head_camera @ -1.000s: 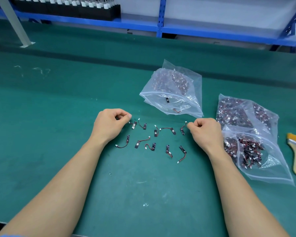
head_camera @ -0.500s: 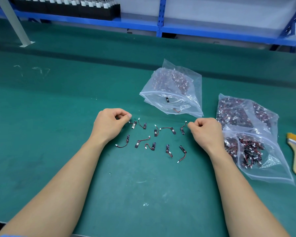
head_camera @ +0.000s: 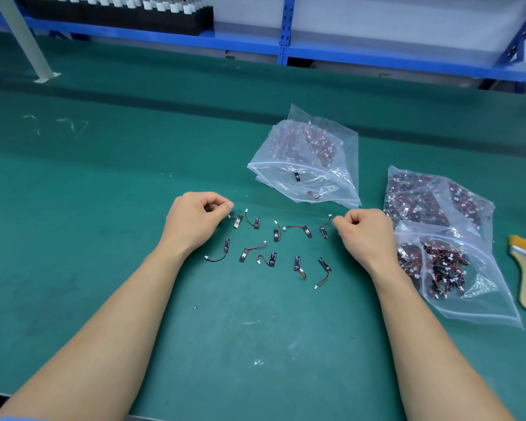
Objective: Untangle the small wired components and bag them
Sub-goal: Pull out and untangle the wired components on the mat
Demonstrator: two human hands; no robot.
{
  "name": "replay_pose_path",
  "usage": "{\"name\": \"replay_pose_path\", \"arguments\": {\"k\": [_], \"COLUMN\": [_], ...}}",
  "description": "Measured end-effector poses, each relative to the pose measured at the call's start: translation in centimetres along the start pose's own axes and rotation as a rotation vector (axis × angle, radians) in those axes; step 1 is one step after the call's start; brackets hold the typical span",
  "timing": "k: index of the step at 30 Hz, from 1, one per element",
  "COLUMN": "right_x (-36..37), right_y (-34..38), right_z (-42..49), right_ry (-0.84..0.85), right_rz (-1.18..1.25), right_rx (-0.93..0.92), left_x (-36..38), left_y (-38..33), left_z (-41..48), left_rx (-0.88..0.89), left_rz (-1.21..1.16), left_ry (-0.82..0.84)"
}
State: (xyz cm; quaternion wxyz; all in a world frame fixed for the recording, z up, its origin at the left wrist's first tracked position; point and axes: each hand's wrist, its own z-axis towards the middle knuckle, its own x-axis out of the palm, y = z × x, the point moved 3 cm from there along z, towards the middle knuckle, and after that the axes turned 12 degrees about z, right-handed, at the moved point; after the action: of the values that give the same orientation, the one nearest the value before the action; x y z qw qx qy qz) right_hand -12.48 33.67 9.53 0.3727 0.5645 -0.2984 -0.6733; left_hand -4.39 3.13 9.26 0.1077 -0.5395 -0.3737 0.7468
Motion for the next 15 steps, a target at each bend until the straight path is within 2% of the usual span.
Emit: {"name": "replay_pose_path", "arguments": {"k": [15], "right_x": [0.03], "right_y": [-0.15], "right_z": [0.07], "right_ry": [0.002], "right_rz": [0.034], "right_rx": [0.018], "left_x": [0.01], "left_y": [0.05], "left_z": [-0.02], "left_rx": [0.004], "left_rz": [0.006], "left_ry": [0.003]}}
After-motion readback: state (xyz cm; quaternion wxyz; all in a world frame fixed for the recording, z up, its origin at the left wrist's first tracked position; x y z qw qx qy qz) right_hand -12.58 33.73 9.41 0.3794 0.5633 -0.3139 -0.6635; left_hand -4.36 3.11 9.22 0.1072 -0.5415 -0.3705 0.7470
